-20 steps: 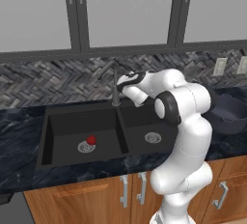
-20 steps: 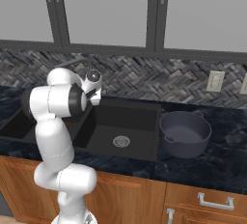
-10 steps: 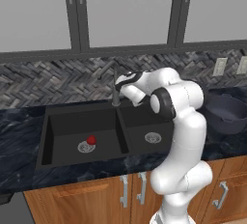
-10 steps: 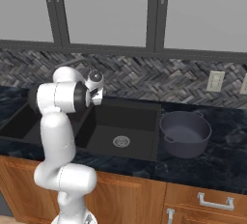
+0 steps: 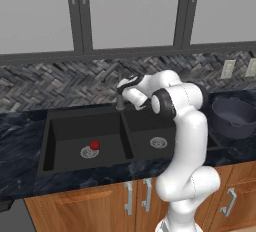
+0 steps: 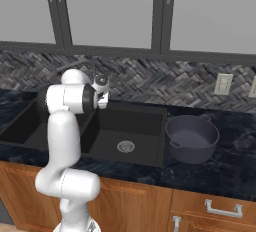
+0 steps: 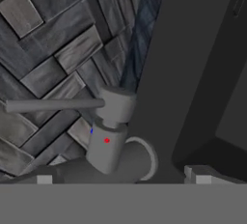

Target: Dump the tomato from the pot into the sink. Then turn on the water and wash the tomato. Then turn off the water and put the tomato back in the pot.

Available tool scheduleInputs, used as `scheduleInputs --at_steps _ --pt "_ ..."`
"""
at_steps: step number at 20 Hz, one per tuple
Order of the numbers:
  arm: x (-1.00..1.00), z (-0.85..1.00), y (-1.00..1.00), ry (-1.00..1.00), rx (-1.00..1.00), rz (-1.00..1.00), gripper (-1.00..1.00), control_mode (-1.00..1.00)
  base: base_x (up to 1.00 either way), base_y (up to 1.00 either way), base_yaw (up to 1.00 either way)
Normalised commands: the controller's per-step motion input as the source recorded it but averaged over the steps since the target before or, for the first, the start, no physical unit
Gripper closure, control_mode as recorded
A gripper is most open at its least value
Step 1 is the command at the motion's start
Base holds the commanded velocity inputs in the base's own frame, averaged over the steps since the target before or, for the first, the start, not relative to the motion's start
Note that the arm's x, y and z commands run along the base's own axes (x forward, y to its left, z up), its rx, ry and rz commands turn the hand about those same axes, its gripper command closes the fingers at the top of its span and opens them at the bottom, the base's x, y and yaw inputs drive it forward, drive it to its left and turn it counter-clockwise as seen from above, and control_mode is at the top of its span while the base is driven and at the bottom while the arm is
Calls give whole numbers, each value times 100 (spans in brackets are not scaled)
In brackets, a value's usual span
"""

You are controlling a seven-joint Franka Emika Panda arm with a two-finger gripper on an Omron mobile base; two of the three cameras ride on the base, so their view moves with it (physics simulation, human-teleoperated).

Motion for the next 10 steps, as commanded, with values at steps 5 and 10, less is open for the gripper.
scheduleInputs --at_steps 5,10 --pt "29 -20 5 0 0 0 -100 -100 0 0 0" --pt "31 -15 1 0 0 0 -100 -100 0 0 0"
